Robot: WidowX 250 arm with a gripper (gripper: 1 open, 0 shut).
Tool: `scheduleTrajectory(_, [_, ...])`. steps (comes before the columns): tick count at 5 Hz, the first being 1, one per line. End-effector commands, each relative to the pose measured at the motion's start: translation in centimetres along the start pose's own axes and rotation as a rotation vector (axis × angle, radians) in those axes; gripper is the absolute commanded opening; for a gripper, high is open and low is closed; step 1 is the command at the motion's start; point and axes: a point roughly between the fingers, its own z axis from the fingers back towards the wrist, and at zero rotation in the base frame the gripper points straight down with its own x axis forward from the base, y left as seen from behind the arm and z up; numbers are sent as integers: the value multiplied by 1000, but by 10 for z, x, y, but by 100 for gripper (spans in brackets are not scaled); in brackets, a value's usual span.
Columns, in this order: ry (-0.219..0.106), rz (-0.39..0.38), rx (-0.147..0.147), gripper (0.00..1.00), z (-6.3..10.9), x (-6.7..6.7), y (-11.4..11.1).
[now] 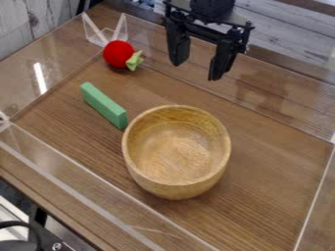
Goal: Move the red object to the right side of the table
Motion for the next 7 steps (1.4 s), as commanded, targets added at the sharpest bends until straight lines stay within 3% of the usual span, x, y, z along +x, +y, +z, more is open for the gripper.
scheduleTrajectory(1, [19,67,-7,100,-13,4,10])
scheduleTrajectory(3, [-33,218,-36,100,-28,20,87])
scheduleTrajectory(5, [-90,419,-78,100,-25,34,145])
scheduleTrajectory(7, [-133,715,-116,100,-40,61,165])
